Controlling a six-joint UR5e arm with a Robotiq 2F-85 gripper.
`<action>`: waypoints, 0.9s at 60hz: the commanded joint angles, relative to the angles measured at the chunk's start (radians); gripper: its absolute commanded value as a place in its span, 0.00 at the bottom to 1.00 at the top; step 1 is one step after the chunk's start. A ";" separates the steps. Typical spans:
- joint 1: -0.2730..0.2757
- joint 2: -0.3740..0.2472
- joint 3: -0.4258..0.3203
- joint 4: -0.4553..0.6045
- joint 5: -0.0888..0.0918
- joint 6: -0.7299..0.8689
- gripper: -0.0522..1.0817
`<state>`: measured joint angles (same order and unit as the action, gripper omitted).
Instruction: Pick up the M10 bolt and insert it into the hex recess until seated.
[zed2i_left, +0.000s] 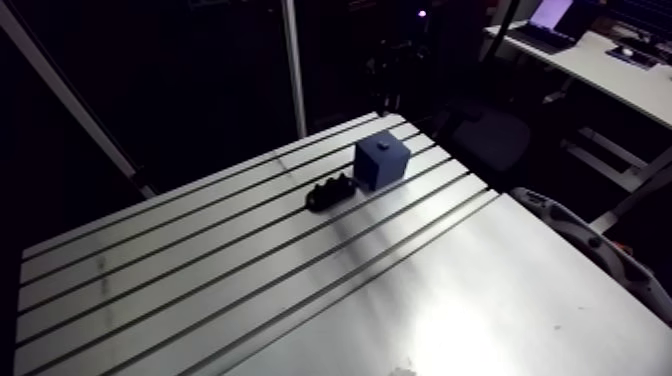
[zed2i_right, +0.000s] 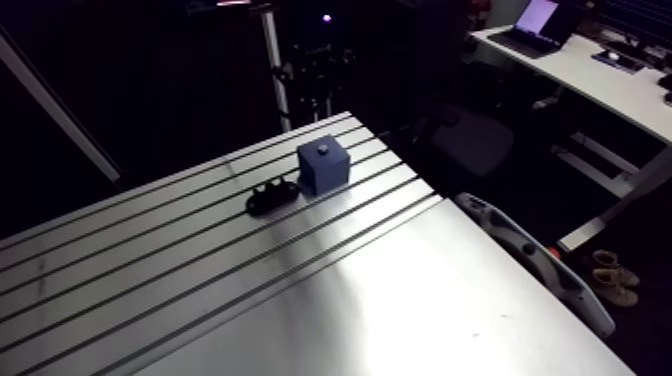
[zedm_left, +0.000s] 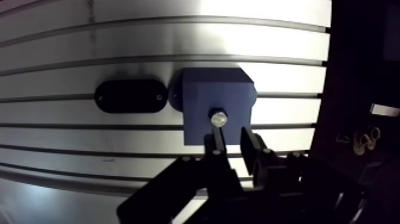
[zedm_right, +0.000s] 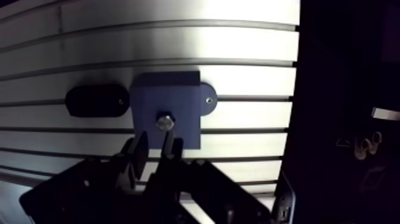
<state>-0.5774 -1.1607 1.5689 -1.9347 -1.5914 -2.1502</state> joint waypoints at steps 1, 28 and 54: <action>-0.001 0.011 0.000 0.014 -0.003 0.003 1.00; 0.002 0.034 0.016 0.009 -0.003 0.003 1.00; 0.004 0.036 0.038 -0.029 -0.006 -0.009 1.00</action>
<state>-0.5743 -1.1270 1.5958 -1.9396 -1.5964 -2.1524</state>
